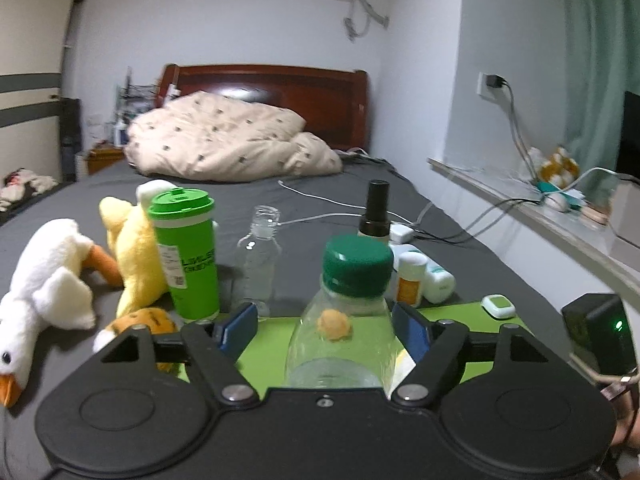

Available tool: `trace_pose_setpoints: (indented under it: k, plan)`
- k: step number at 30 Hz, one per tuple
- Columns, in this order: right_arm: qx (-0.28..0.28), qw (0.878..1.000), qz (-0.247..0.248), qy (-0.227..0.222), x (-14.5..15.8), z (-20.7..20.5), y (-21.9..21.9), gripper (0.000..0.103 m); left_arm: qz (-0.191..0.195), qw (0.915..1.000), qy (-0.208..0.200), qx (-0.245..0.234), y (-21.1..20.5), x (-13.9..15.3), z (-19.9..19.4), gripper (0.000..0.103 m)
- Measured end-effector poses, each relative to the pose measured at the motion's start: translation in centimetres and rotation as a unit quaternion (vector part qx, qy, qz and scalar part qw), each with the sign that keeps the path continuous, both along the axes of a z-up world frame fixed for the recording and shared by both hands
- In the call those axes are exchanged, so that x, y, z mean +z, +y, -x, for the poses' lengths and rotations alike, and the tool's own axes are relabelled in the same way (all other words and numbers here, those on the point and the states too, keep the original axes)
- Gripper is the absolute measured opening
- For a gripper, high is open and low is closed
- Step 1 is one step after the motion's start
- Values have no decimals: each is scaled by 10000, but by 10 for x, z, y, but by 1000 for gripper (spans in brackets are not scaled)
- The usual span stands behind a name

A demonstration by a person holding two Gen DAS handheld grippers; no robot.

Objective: Clean container
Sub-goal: 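Tilt the held bottle with the left gripper toward the towel in the right gripper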

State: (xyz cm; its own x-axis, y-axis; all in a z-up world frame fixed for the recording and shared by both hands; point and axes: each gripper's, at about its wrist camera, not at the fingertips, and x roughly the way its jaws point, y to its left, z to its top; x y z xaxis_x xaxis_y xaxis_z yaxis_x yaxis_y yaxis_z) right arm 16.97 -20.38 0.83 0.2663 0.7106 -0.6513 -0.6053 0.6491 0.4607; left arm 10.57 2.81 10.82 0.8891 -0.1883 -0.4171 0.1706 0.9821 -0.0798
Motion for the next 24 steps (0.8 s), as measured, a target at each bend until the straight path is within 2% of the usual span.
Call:
trace_pose_setpoints:
  k: [6, 14, 17, 21, 24]
  plan:
    - [-198, 9997, -144, 12, 6, -2, -16, 42, -238, 9938, -429, 994, -28, -14, 22, 84]
    - [-462, 9984, -335, 27, 14, -5, -37, 42, -73, 9789, -539, 1971, -58, -35, 19, 84]
    - [-519, 9980, -371, 4, 6, 4, -44, 42, -18, 9709, -575, 2324, -69, -43, 17, 85]
    - [-554, 9976, -409, 0, 8, 6, -49, 41, -146, 9614, -720, 2650, -80, -51, 15, 84]
    - [-551, 9976, -425, -6, 9, 9, -52, 41, -58, 9607, -714, 2681, -84, -54, 10, 80]
